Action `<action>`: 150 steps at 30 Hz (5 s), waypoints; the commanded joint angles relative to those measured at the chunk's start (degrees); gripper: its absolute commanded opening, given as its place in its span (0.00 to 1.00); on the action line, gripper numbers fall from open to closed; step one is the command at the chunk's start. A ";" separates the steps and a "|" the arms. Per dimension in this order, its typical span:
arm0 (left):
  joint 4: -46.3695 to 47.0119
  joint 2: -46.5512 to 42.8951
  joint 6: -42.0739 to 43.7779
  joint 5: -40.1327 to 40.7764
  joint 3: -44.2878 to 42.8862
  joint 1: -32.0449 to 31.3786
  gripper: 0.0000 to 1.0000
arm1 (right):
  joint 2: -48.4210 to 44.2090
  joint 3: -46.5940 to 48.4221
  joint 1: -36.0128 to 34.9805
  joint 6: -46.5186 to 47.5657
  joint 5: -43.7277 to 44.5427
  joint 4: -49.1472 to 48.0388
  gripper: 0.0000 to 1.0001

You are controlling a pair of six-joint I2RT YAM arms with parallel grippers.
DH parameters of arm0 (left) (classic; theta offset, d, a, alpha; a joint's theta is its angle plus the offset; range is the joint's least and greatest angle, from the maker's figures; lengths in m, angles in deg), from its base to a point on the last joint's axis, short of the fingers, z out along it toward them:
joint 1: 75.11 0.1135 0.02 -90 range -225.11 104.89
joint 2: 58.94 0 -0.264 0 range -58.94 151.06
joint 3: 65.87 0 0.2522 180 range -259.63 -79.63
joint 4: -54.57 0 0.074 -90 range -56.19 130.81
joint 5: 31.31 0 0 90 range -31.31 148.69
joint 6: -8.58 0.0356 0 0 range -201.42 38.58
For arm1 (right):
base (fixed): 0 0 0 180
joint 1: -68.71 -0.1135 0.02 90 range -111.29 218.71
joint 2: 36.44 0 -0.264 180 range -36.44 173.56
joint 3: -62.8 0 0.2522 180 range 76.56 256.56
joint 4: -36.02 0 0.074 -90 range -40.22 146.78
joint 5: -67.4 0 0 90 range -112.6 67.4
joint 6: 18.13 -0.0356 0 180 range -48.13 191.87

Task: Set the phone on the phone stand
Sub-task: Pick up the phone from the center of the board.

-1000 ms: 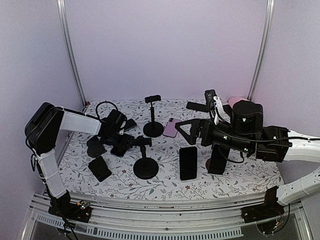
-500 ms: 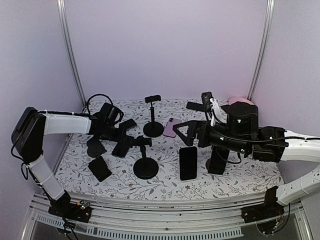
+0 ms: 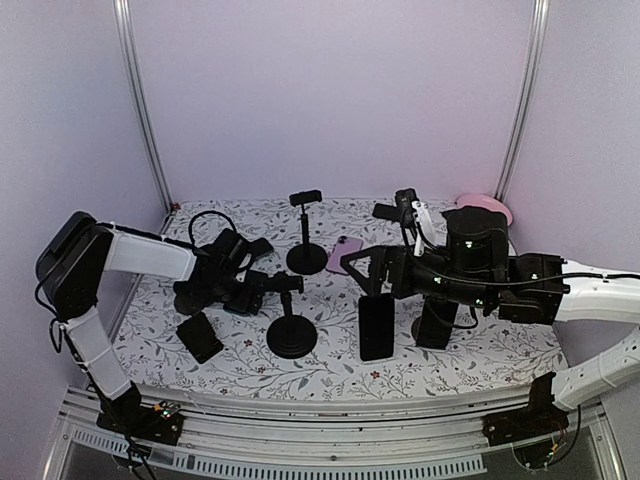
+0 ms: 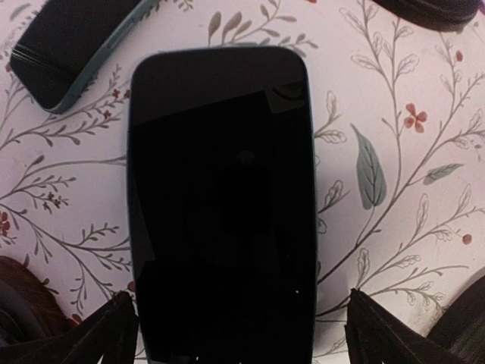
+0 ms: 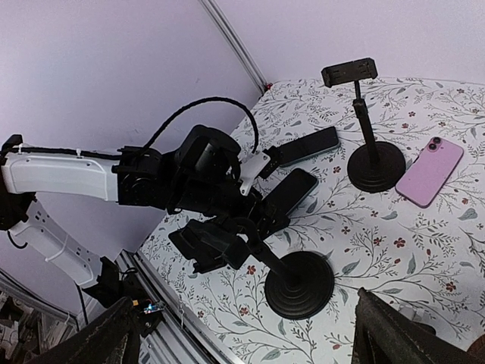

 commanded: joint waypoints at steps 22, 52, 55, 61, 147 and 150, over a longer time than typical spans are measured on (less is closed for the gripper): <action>-4.45 6.97 1.77 2.92 -5.38 -1.92 0.54 | -0.48 0.71 0.31 -0.82 -0.89 -0.49 0.99; -2.69 -1.98 1.33 -0.48 0.47 2.44 0.94 | -0.30 0.02 0.30 -1.73 -1.54 -0.95 0.99; -2.68 -0.41 1.14 -1.67 0.38 2.67 0.96 | 0.03 0.20 0.28 -1.69 -2.05 -1.25 0.99; -2.78 3.39 1.18 -3.50 -0.37 2.30 0.95 | -0.62 -0.04 0.32 -1.60 -1.93 -0.93 0.99; 3.29 -10.46 -2.60 -2.96 4.55 -1.19 0.41 | -0.05 0.49 0.30 -1.69 -1.30 -0.92 0.99; 3.09 -12.06 -2.73 -3.12 4.56 -1.20 0.41 | 0.87 1.34 0.50 -1.36 -1.43 -0.88 0.99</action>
